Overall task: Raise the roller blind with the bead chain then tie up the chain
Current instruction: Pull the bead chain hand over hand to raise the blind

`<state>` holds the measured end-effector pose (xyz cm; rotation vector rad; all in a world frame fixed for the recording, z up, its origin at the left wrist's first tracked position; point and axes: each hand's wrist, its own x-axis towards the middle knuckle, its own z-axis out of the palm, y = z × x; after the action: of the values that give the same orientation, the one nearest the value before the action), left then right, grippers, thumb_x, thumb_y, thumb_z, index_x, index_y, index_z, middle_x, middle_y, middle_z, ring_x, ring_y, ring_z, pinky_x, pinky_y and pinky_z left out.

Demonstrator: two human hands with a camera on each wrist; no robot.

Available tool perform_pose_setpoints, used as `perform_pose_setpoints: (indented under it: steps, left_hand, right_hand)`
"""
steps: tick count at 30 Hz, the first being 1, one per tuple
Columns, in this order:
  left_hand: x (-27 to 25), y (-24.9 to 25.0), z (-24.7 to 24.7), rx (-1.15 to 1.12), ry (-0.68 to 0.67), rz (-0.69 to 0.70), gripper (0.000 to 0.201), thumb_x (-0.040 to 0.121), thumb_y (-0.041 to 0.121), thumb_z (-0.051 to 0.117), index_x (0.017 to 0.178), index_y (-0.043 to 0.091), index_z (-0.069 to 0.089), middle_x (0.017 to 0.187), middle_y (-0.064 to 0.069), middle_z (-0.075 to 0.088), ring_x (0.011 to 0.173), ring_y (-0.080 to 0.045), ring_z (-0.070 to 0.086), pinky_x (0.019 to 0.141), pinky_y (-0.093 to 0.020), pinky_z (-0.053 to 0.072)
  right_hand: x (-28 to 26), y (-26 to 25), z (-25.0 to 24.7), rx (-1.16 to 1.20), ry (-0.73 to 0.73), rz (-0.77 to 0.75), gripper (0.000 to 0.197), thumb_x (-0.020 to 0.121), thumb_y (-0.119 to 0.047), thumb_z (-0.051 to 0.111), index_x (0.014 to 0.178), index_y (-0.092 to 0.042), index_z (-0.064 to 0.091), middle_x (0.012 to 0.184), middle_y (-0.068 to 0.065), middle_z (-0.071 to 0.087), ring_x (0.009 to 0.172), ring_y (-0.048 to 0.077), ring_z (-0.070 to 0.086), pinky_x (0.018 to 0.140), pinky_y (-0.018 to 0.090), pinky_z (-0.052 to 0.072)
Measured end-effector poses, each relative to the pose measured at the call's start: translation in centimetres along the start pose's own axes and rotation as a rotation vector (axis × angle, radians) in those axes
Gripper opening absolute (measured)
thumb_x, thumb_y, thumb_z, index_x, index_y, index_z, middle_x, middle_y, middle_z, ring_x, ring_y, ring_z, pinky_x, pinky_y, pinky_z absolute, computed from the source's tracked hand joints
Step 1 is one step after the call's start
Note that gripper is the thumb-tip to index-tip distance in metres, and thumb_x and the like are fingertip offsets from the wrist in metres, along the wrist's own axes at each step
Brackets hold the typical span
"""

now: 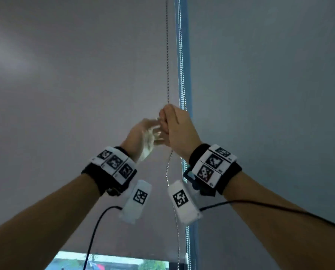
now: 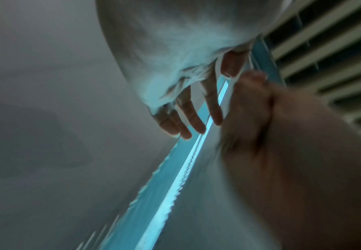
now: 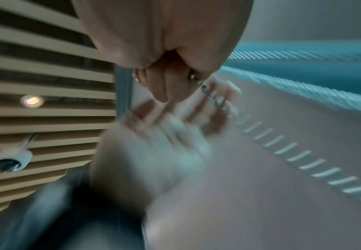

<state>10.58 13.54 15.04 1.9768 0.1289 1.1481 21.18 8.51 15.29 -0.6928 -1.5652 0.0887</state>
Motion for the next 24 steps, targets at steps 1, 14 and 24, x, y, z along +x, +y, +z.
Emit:
perform_pose_setpoints:
  steps: [1, 14, 24]
  left_hand:
    - [0.9, 1.8, -0.2, -0.045, 0.008, 0.016, 0.057, 0.093, 0.037, 0.028, 0.117, -0.008, 0.053, 0.093, -0.014, 0.062, 0.084, -0.026, 0.061, 0.069, -0.032, 0.051]
    - [-0.8, -1.6, 4.7, 0.014, 0.102, 0.035, 0.033, 0.101, 0.020, 0.030, 0.072, 0.008, 0.042, 0.045, 0.007, 0.027, 0.032, -0.004, 0.021, 0.037, -0.010, 0.017]
    - [0.8, 1.3, -0.8, -0.133, -0.054, -0.059, 0.046, 0.089, 0.022, 0.025, 0.102, -0.007, 0.059, 0.079, -0.014, 0.062, 0.070, -0.025, 0.060, 0.068, -0.034, 0.051]
  right_hand:
    - [-1.0, 1.0, 0.2, -0.088, -0.022, -0.015, 0.037, 0.103, -0.027, 0.029, 0.068, -0.020, 0.041, 0.058, -0.004, 0.035, 0.043, 0.005, 0.033, 0.045, 0.025, 0.032]
    - [-0.1, 0.7, -4.4, 0.554, -0.143, 0.321, 0.042, 0.099, -0.022, 0.024, 0.100, -0.001, 0.060, 0.083, 0.014, 0.063, 0.071, 0.023, 0.062, 0.068, 0.031, 0.051]
    - [-2.9, 0.9, 0.0, 0.215, -0.147, 0.197, 0.050, 0.106, -0.031, 0.029, 0.057, -0.021, 0.034, 0.043, -0.014, 0.028, 0.033, 0.002, 0.018, 0.033, 0.015, 0.017]
